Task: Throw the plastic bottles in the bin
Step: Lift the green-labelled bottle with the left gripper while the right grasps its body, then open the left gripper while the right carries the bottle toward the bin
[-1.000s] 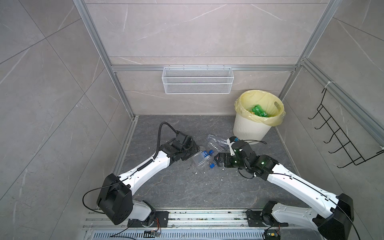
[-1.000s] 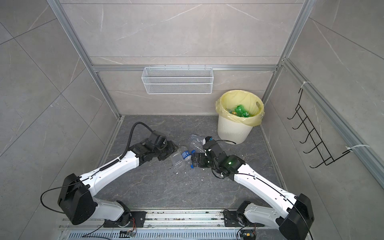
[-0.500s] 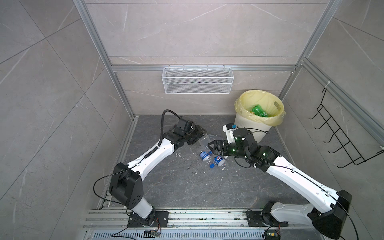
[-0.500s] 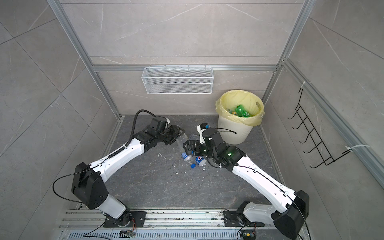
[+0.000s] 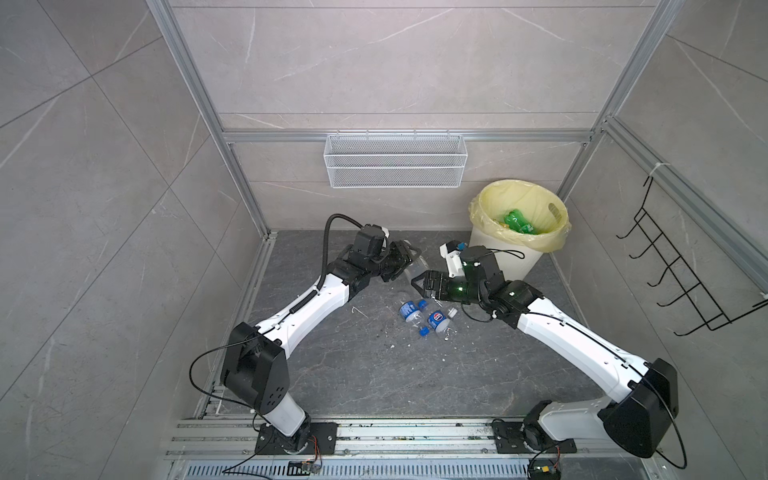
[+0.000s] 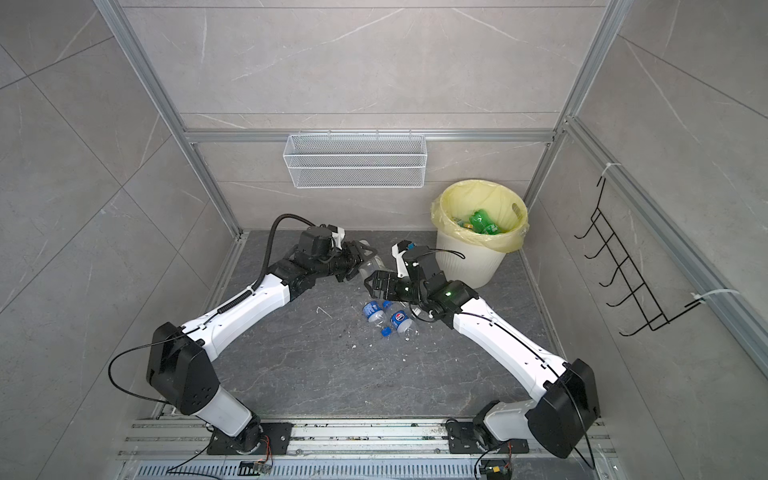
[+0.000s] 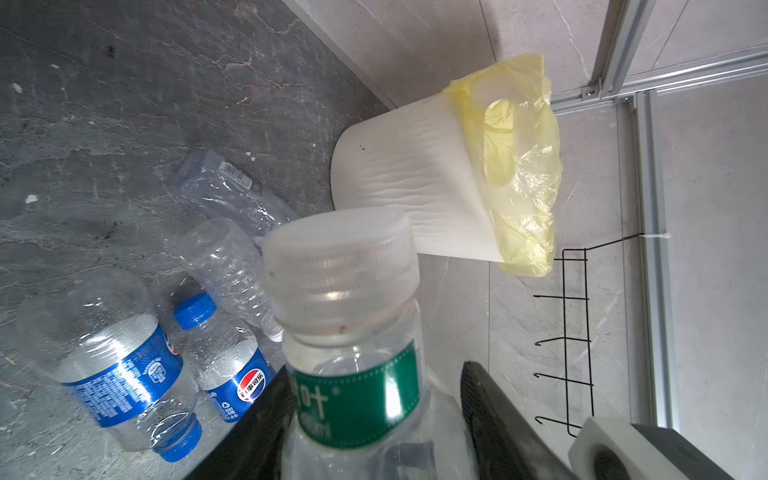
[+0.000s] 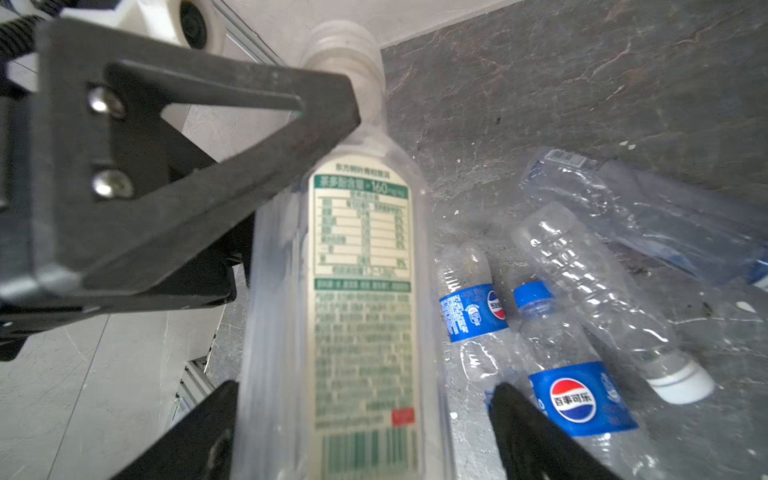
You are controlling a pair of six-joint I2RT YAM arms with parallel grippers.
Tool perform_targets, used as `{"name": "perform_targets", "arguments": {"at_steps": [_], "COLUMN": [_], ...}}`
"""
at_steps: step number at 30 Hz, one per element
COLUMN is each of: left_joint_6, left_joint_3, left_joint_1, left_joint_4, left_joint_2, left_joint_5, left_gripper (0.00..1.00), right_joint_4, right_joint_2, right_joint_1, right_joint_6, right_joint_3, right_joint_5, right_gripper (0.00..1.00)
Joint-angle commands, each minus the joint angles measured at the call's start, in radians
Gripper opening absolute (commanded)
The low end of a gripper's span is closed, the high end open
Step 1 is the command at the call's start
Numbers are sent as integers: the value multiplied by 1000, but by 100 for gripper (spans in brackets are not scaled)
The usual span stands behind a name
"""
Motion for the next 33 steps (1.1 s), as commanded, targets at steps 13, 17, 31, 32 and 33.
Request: {"name": "perform_targets", "arguments": {"at_steps": [13,17,31,32,33], "left_joint_6": [-24,-14,52,61,76], "left_joint_3": [-12,-20,-29,-27,-25], "left_joint_1": [15,18,84,87,86], "left_joint_4": [97,101,36,33,31], "left_joint_2": [-7,-17,-125,-132,-141], "left_joint_5": [51,56,50,50,49], "left_gripper": [56,61,98,100,100], "right_joint_4": [66,59,-7,-23,-40], "right_joint_2": [39,30,-5,-6,-6], "right_joint_1": [-22,-24,-66,-75,-87], "right_joint_6": [20,18,-15,-23,-33], "right_joint_3": [54,43,56,66,77], "right_joint_5": [-31,-27,16,22,29], "right_gripper": [59,52,43,43,43]}}
